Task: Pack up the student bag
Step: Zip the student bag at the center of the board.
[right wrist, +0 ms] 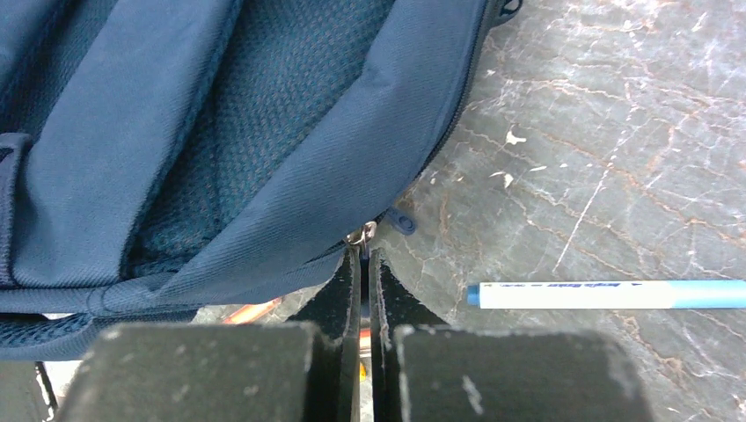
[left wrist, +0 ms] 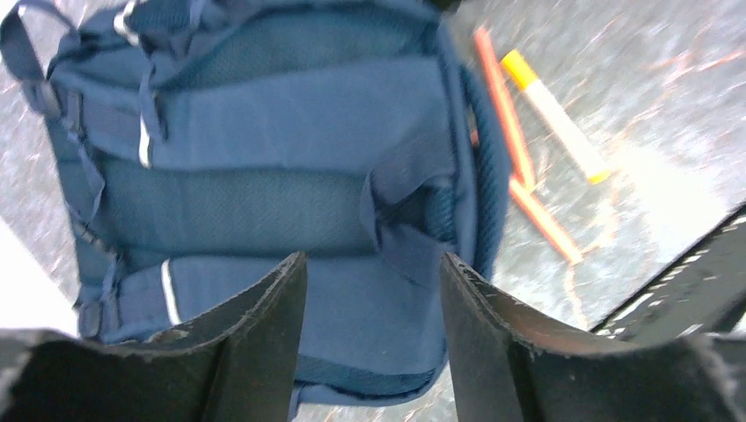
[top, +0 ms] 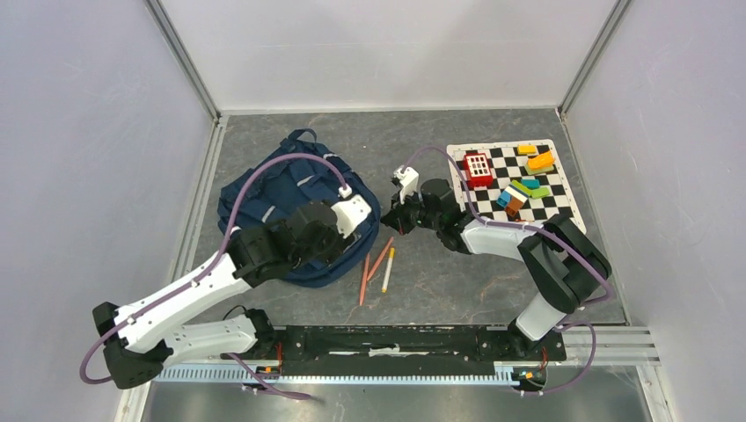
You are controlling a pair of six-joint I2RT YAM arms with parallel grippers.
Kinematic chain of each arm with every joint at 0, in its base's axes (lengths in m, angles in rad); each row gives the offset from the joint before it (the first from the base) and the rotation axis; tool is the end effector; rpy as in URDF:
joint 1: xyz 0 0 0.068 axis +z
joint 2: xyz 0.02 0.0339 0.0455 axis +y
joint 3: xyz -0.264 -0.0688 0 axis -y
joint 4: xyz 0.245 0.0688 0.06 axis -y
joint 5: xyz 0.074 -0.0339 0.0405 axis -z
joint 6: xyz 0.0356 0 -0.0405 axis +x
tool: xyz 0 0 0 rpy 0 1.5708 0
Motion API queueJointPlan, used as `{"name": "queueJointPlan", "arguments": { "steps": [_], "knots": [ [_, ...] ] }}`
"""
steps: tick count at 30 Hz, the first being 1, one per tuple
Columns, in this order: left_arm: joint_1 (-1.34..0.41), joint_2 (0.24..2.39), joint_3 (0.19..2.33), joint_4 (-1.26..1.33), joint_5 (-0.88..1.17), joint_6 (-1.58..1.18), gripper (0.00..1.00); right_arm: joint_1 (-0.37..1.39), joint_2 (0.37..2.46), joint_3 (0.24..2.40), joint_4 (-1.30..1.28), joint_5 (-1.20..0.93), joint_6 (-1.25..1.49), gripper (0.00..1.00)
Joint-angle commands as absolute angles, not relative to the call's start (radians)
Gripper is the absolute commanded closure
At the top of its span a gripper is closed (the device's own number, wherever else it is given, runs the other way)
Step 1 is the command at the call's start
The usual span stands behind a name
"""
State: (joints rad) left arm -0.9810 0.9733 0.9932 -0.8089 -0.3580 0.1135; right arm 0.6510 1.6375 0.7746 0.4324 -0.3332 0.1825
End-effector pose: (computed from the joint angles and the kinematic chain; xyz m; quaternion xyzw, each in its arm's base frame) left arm 0.1165 -0.1517 0.3204 0.4155 0.8122 -0.0082 0.4094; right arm 0.2637 0.2155 0.1849 -0.2798 0.7867 0.3431 0.4302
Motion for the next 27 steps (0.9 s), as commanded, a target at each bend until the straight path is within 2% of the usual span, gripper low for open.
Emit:
{"name": "queueJointPlan", "arguments": {
  "steps": [1, 6, 10, 13, 16, 17, 18, 20, 27],
  "knots": [
    [-0.978, 1.028, 1.114, -0.713, -0.228, 0.043, 0.36, 0.679, 1.628, 0.750, 0.544, -0.330, 0.208, 1.00],
    [-0.977, 1.183, 1.160, -0.611, -0.275, 0.011, 0.19, 0.696, 1.626, 0.744, 0.538, -0.333, 0.210, 1.00],
    [-0.978, 1.274, 1.153, -0.553, -0.341, -0.030, 0.11, 0.696, 1.604, 0.722, 0.535, -0.322, 0.206, 1.00],
    [-0.978, 1.324, 1.137, -0.518, -0.416, -0.057, 0.08, 0.696, 1.593, 0.717, 0.523, -0.309, 0.202, 1.00],
    [-0.978, 1.347, 1.103, -0.473, -0.459, -0.075, 0.09, 0.696, 1.591, 0.717, 0.513, -0.307, 0.197, 1.00],
    [-0.978, 1.353, 1.088, -0.456, -0.463, -0.081, 0.13, 0.696, 1.590, 0.715, 0.509, -0.303, 0.195, 1.00],
    [-0.979, 1.358, 1.075, -0.443, -0.456, -0.084, 0.24, 0.696, 1.588, 0.716, 0.505, -0.297, 0.194, 1.00],
    [-0.979, 1.374, 1.054, -0.433, -0.444, -0.098, 0.32, 0.692, 1.588, 0.718, 0.499, -0.296, 0.192, 1.00],
    [-0.978, 1.377, 0.949, -0.345, -0.441, -0.126, 0.31, 0.664, 1.580, 0.710, 0.502, -0.308, 0.211, 1.00]
  ]
}}
